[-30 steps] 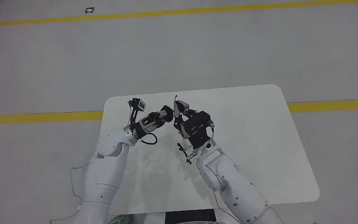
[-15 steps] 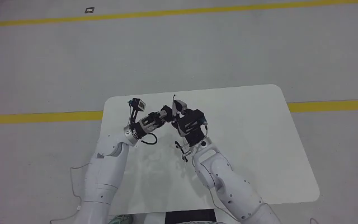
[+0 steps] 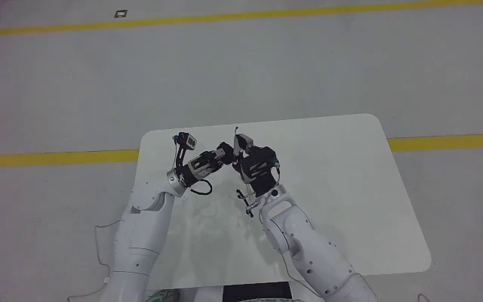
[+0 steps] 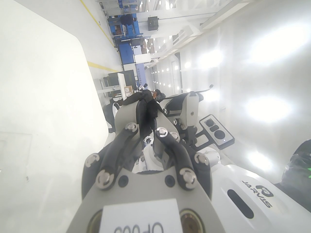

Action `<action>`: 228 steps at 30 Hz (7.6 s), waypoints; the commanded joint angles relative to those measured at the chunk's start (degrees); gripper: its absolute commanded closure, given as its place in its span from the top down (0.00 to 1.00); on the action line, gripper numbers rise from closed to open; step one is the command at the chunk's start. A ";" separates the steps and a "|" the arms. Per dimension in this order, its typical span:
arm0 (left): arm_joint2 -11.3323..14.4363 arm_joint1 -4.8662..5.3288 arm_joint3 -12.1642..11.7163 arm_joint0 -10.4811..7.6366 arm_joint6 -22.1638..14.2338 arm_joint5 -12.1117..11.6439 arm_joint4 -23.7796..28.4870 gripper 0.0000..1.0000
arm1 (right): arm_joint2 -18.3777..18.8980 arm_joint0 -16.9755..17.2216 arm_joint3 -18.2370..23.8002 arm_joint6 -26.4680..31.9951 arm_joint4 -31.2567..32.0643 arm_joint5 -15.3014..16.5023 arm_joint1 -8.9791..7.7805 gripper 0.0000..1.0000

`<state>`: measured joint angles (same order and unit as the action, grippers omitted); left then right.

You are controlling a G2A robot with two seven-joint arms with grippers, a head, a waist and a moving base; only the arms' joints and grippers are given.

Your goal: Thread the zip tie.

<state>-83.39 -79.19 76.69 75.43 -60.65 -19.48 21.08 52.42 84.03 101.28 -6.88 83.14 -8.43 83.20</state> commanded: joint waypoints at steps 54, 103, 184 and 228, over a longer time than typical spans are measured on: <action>0.00 0.00 0.00 0.00 0.00 0.00 0.00 0.00 | 0.15 1.01 -0.63 -0.67 0.28 -0.30 0.87 0.00; 0.00 0.00 0.00 0.00 0.00 0.00 0.00 0.00 | 0.89 0.89 -1.19 -0.38 0.20 -1.27 1.54 0.00; -0.55 0.28 1.23 0.42 2.78 0.00 0.85 0.00 | 3.32 2.80 1.71 -0.91 -6.15 1.90 1.90 0.00; -3.54 -1.13 0.10 0.01 -3.22 0.00 -0.01 0.00 | 1.58 2.21 0.91 -1.77 -9.75 2.84 2.32 0.00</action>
<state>-86.92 -80.32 76.79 75.44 -63.86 -19.48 21.08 54.05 86.29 102.30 -8.61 73.44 -5.57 85.50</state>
